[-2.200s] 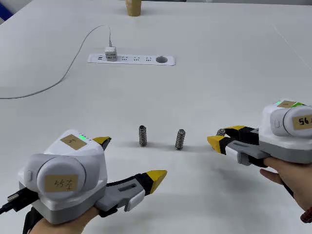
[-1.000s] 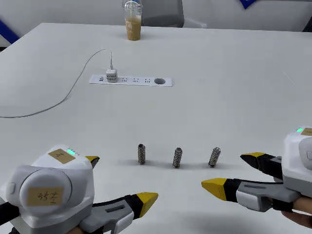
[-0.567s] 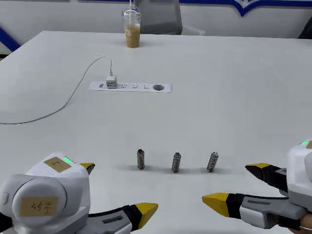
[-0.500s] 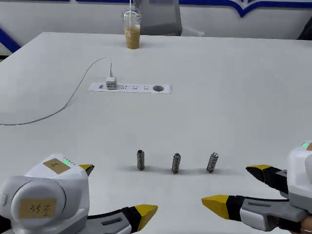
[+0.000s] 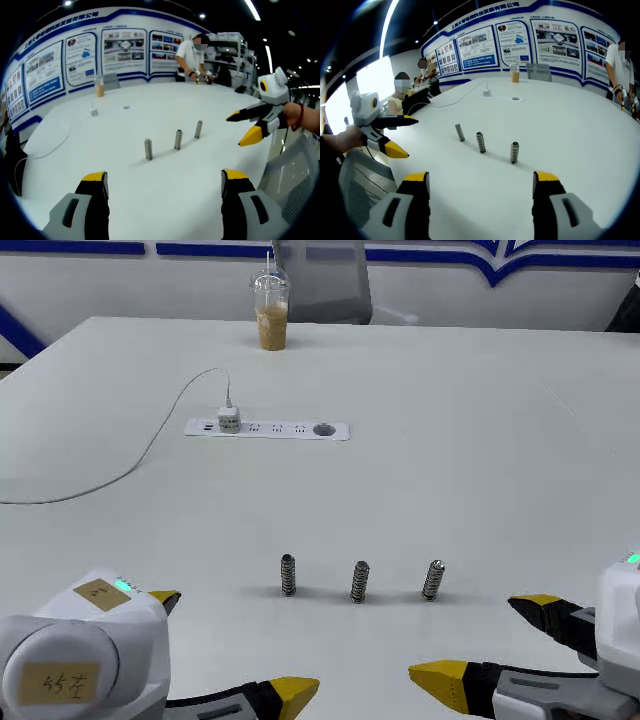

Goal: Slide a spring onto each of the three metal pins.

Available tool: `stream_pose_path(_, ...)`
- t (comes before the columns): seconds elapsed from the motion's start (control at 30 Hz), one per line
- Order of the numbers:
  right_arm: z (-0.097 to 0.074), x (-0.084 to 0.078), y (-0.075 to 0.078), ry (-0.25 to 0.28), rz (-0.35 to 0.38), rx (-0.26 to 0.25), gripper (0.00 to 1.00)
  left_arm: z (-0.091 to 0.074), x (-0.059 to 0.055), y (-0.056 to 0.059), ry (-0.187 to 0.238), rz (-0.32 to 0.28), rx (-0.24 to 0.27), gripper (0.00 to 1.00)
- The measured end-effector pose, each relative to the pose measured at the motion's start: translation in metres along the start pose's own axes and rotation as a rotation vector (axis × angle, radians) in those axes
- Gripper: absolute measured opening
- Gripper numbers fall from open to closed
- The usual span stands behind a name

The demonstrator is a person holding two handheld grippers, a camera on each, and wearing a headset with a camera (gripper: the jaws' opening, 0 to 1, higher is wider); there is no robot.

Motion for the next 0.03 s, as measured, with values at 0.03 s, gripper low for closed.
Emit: stream_pose_path(0.03, -0.0001, 0.0002, -0.0002, 0.003, -0.001, -0.001, 0.86, -0.0002, 0.0004, 0.0005, 0.002, -0.003, -0.002, 0.96)
Point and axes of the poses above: the centre of the closed fingertips' face, and the gripper's own axes: z roughly forward along the fingers, y roughly to its right, x roughly out of its top, the point moved 2 cm from there along -z, roughly backward along the fingers, and after that the axes turned 10 degrees about z, right-handed, at the moved point
